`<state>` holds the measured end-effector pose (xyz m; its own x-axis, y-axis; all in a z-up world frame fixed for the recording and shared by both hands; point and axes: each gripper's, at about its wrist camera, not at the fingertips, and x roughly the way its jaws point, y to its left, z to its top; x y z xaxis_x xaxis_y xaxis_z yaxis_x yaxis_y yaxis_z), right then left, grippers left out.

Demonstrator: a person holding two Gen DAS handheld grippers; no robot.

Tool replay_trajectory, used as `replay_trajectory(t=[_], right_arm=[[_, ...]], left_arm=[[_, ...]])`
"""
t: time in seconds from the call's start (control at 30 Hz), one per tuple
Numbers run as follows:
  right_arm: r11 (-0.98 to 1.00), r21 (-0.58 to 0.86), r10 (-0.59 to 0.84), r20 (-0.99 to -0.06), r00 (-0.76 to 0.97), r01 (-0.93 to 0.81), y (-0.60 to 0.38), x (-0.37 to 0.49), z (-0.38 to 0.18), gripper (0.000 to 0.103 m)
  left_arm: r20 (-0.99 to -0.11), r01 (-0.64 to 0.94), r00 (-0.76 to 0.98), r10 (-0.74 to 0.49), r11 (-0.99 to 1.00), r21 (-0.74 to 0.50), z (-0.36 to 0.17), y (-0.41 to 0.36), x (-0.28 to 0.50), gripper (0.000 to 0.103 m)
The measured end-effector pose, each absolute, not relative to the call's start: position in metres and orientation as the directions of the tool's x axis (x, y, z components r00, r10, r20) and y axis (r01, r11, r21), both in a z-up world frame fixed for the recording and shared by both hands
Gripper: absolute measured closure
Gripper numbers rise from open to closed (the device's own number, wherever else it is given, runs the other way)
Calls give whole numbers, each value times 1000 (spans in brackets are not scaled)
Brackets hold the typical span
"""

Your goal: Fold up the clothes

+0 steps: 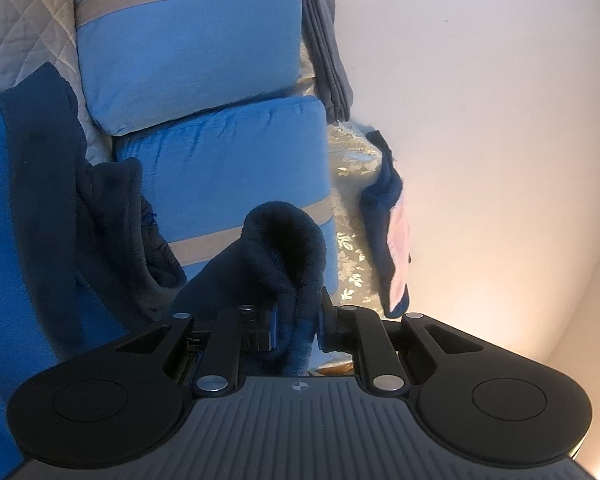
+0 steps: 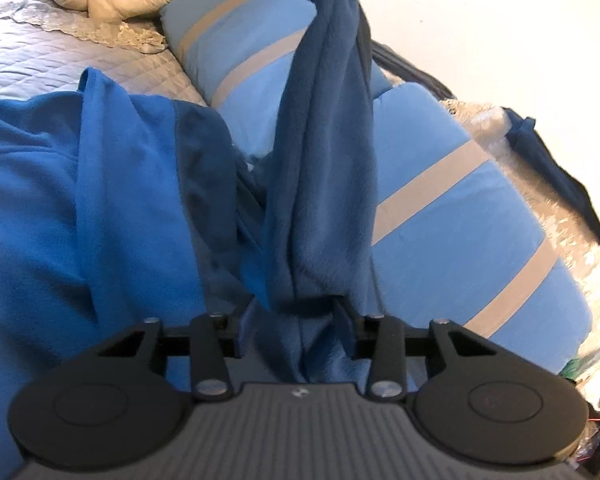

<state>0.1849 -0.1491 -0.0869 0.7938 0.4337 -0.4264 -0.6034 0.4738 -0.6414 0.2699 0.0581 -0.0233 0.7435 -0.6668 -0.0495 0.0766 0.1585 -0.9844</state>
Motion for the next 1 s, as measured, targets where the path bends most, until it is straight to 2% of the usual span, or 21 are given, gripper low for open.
replay_trajectory(t=[0.23, 0.37, 0.43, 0.5, 0.57, 0.7, 0.83, 1.0], right_arm=[[473, -625, 413, -466, 783, -621, -146, 199, -90, 48], [467, -601, 417, -496, 761, -648, -145, 204, -94, 65], [462, -595, 425, -502, 753, -658, -144, 204, -95, 66], [461, -591, 431, -504, 749, -662, -144, 203, -96, 73], [460, -589, 433, -504, 747, -664, -143, 202, -96, 92], [456, -590, 434, -505, 745, -666, -144, 198, -94, 95], [433, -620, 429, -497, 754, -655, -150, 185, -90, 96], [365, -651, 427, -518, 741, -666, -159, 165, -88, 97]], left_arm=[[-50, 81, 739, -671, 162, -983, -24, 58, 270, 90], [-49, 83, 738, -673, 162, -983, -24, 58, 270, 90], [-48, 85, 737, -675, 163, -983, -24, 58, 270, 90], [-47, 87, 735, -677, 163, -983, -24, 58, 270, 90], [-49, 87, 735, -676, 165, -983, -23, 58, 270, 90], [-71, 75, 743, -666, 188, -979, -22, 60, 270, 90], [-187, 18, 760, -623, 307, -951, -16, 65, 271, 90], [-489, -114, 708, -509, 601, -791, -12, 74, 279, 90]])
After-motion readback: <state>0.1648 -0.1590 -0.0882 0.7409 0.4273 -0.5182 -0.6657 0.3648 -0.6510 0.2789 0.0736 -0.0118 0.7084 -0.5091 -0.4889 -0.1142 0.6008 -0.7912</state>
